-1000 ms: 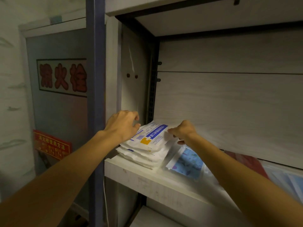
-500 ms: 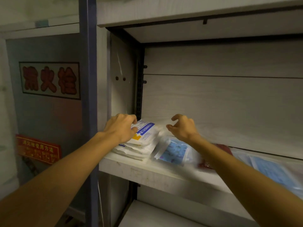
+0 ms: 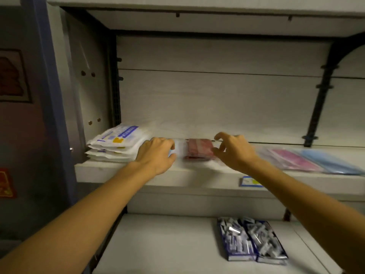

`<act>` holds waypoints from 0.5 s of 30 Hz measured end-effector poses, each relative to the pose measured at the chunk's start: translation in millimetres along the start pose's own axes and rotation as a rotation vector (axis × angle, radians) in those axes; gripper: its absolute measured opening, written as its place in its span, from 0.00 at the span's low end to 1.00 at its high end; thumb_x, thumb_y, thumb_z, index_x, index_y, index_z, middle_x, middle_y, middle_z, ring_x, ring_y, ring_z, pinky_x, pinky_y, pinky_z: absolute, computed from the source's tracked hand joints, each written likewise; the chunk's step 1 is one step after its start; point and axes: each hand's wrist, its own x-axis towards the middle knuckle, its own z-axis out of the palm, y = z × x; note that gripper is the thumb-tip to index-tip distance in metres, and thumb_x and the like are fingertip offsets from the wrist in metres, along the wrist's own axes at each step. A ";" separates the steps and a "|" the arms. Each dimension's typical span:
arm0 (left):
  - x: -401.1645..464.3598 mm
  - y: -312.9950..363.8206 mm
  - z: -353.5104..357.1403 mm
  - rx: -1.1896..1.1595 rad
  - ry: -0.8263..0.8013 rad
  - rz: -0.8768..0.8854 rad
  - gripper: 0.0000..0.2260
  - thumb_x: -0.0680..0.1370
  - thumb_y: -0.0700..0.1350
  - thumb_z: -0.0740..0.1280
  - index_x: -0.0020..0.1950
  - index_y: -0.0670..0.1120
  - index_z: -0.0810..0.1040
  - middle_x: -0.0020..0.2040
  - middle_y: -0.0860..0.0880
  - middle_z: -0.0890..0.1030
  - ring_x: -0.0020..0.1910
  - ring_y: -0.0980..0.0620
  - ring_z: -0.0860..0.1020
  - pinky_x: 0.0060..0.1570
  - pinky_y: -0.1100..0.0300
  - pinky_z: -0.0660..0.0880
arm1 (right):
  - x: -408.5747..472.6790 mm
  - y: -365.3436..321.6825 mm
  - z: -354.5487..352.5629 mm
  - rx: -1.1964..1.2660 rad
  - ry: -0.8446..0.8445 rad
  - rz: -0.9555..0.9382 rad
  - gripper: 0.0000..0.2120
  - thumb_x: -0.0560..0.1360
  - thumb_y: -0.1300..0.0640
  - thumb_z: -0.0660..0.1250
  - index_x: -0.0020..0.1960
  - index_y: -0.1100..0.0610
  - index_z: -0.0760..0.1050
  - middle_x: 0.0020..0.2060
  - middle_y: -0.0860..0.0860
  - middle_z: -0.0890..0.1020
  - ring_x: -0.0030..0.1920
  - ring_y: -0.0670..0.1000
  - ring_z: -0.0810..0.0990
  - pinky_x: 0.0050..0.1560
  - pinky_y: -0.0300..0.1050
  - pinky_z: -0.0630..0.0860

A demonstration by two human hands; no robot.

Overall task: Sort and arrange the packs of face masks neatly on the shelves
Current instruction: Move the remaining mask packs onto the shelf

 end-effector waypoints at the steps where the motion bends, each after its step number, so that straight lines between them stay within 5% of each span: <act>1: -2.6 13.0 5.6 -0.016 -0.008 0.026 0.13 0.78 0.51 0.63 0.61 0.49 0.76 0.58 0.48 0.79 0.57 0.45 0.75 0.54 0.54 0.72 | -12.4 10.2 -5.5 -0.014 -0.004 0.011 0.20 0.77 0.46 0.64 0.66 0.52 0.70 0.47 0.51 0.84 0.50 0.57 0.80 0.47 0.53 0.79; 6: -5.4 82.4 22.6 -0.041 -0.039 0.142 0.13 0.78 0.52 0.62 0.58 0.48 0.75 0.57 0.47 0.78 0.57 0.45 0.75 0.50 0.54 0.71 | -62.1 61.3 -33.1 -0.062 -0.010 0.113 0.21 0.77 0.44 0.64 0.66 0.51 0.68 0.49 0.52 0.84 0.51 0.55 0.81 0.49 0.55 0.79; 11: -4.2 155.9 23.5 -0.078 -0.022 0.217 0.14 0.79 0.52 0.61 0.62 0.49 0.74 0.60 0.48 0.77 0.60 0.46 0.73 0.54 0.56 0.69 | -98.9 113.3 -69.5 -0.089 0.008 0.144 0.20 0.78 0.45 0.64 0.67 0.52 0.69 0.48 0.51 0.84 0.48 0.51 0.81 0.45 0.46 0.78; 15: 2.3 219.4 28.5 -0.093 -0.018 0.228 0.14 0.79 0.52 0.61 0.62 0.49 0.75 0.59 0.48 0.78 0.59 0.46 0.74 0.55 0.56 0.69 | -125.0 165.3 -104.6 -0.115 0.006 0.149 0.20 0.78 0.45 0.64 0.67 0.51 0.69 0.50 0.51 0.84 0.49 0.52 0.81 0.48 0.50 0.79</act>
